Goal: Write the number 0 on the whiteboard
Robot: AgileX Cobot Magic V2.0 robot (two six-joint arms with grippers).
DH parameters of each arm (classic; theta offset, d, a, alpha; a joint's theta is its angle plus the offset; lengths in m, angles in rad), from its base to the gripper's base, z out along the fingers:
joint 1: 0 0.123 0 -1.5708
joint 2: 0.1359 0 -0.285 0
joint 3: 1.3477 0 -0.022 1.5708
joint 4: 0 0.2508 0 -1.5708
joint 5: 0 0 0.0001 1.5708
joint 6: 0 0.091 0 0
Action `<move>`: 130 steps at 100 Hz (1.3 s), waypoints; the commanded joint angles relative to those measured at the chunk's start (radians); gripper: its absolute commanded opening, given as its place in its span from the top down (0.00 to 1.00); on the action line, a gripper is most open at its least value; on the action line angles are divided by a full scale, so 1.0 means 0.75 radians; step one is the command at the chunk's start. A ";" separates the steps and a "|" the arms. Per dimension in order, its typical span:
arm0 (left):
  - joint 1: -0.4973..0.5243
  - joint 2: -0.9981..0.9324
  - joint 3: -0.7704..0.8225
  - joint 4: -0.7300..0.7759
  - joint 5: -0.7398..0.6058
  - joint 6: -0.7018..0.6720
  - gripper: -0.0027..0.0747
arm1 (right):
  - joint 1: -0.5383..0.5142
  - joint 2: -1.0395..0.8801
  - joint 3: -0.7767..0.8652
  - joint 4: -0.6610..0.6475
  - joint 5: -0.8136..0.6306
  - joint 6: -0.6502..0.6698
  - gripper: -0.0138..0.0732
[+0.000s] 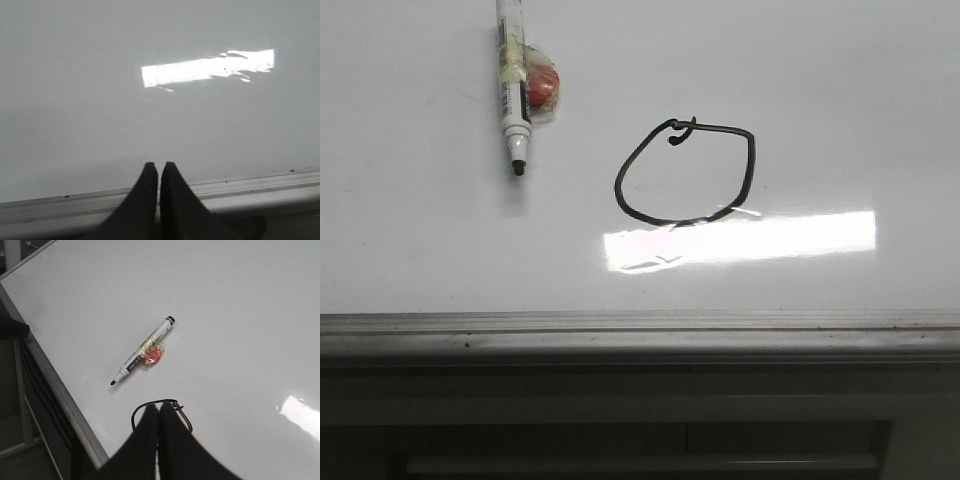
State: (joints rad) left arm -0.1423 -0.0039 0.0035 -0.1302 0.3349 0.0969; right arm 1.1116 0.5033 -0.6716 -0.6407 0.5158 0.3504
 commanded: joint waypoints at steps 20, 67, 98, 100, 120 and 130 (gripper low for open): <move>0.001 -0.038 0.043 -0.018 -0.054 -0.015 0.99 | -0.009 0.003 -0.031 -0.050 -0.083 -0.002 0.92; 0.001 -0.038 0.043 -0.018 -0.054 -0.015 0.99 | -0.159 0.008 0.148 -0.021 -0.148 0.048 0.92; 0.001 -0.038 0.043 -0.018 -0.054 -0.015 0.99 | -0.769 -0.018 0.743 0.330 -1.020 0.005 0.92; 0.001 -0.038 0.043 -0.018 -0.054 -0.015 0.99 | -0.775 -0.034 0.764 0.340 -1.007 0.005 0.92; 0.001 -0.038 0.043 -0.018 -0.054 -0.015 0.99 | -0.807 -0.339 0.929 0.457 -0.728 -0.092 0.92; 0.001 -0.038 0.043 -0.018 -0.054 -0.015 0.99 | -0.853 -0.484 0.928 0.560 -0.587 -0.234 0.92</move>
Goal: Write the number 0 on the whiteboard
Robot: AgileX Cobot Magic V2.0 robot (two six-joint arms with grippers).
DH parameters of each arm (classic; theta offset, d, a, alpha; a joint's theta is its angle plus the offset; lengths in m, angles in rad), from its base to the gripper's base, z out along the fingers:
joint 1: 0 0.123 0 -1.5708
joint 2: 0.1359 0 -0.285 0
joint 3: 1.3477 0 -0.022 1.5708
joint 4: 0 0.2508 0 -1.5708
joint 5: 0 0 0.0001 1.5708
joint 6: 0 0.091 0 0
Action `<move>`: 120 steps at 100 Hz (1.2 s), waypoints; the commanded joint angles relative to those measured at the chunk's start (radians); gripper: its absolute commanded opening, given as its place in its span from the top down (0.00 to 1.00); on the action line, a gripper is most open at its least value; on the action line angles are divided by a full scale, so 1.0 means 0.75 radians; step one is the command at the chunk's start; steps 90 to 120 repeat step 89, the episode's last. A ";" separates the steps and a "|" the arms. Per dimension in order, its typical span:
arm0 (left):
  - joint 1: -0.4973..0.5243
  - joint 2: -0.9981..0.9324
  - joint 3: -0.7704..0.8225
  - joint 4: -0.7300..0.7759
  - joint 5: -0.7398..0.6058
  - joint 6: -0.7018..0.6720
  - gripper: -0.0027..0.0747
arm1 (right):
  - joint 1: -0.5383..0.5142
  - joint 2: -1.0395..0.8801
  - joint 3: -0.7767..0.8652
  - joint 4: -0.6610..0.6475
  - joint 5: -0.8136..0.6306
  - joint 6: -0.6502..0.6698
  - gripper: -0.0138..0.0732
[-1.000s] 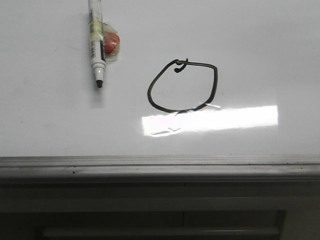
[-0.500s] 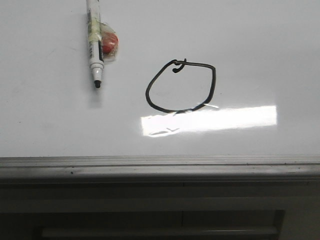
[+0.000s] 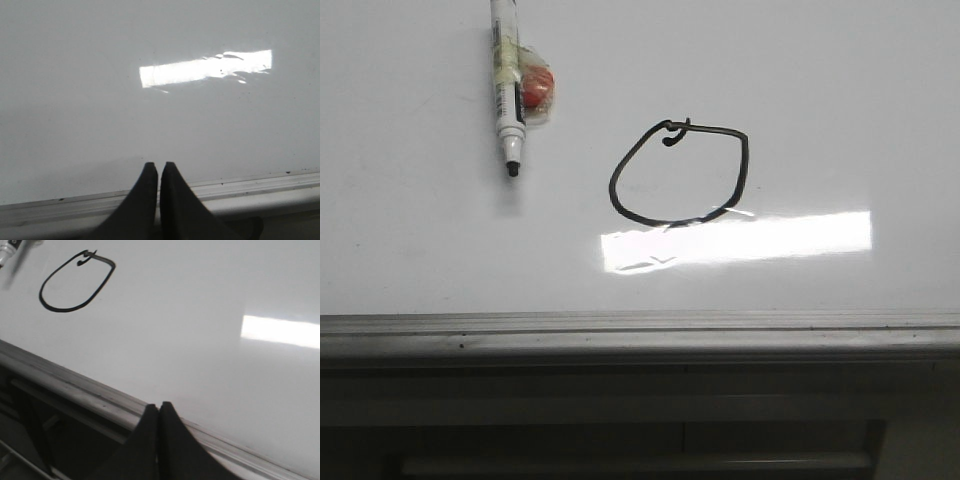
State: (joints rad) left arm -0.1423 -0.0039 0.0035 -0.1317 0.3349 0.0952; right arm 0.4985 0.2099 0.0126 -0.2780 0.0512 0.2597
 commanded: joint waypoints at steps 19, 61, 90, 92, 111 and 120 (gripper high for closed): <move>0.001 -0.038 0.043 -0.016 -0.054 -0.012 0.99 | -0.105 -0.283 0.016 0.197 0.314 -0.282 0.92; 0.001 -0.038 0.043 -0.016 -0.054 -0.012 0.99 | -0.114 -0.319 0.016 0.197 0.322 -0.397 0.92; 0.001 -0.038 0.043 -0.016 -0.054 -0.012 0.99 | -0.114 -0.319 0.016 0.197 0.322 -0.397 0.92; 0.001 -0.038 0.043 -0.016 -0.054 -0.012 0.99 | -0.114 -0.319 0.016 0.197 0.322 -0.397 0.92; 0.001 -0.038 0.043 -0.016 -0.054 -0.012 0.99 | -0.114 -0.319 0.016 0.197 0.322 -0.397 0.92; 0.001 -0.038 0.043 -0.016 -0.054 -0.012 0.99 | -0.114 -0.319 0.016 0.197 0.322 -0.397 0.92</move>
